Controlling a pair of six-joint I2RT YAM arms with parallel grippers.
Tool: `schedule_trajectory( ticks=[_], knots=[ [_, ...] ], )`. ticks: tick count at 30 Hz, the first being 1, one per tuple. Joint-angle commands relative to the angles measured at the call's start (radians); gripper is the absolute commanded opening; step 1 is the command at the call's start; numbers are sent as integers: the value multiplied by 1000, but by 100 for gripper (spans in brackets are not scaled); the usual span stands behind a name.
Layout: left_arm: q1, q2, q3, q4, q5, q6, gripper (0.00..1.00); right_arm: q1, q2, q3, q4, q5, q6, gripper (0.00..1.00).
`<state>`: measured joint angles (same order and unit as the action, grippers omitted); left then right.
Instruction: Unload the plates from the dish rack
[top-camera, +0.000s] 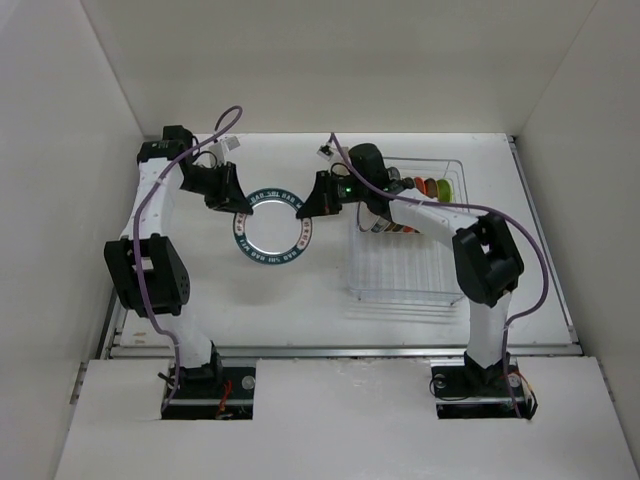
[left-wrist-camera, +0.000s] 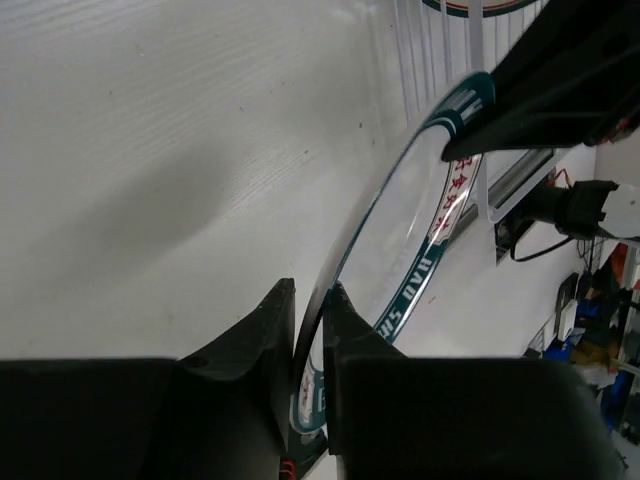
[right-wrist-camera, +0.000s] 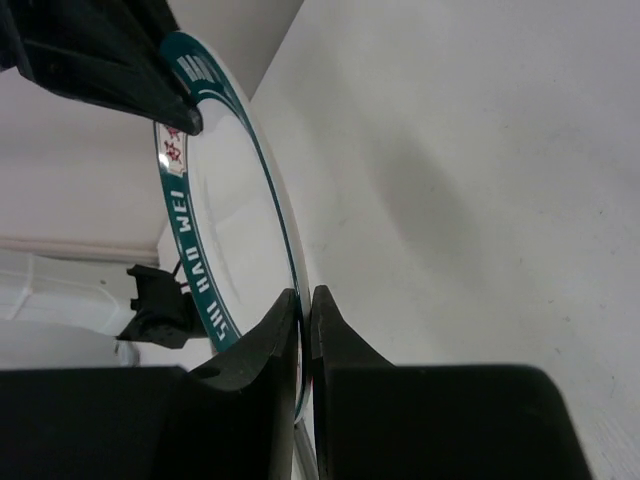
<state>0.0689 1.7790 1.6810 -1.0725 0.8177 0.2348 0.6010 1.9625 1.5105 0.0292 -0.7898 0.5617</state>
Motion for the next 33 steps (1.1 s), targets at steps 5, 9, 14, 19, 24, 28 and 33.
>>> schedule_trajectory(
  ticks=[5, 9, 14, 19, 24, 28, 33],
  knots=[
    [-9, -29, -15, -52, 12, 57, 0, 14, -4, 71, 140, -55, 29, 0],
    [0, -47, -15, -52, -6, 24, 0, 5, -4, 89, 81, -14, 29, 31],
    [92, -3, 23, -30, 47, -11, 0, -4, -13, 145, -34, 133, -5, 100],
    [123, 83, 45, 14, 9, -32, 0, -4, -89, 211, -222, 358, -77, 100],
    [123, 249, 116, 103, -8, -121, 0, -4, -183, 287, -426, 627, -134, 100],
    [111, 347, 164, 152, -18, -161, 0, -70, -290, 275, -557, 661, -134, 100],
    [60, 433, 213, 177, -129, -181, 0, -187, -410, 247, -791, 940, -5, 100]
  ],
)
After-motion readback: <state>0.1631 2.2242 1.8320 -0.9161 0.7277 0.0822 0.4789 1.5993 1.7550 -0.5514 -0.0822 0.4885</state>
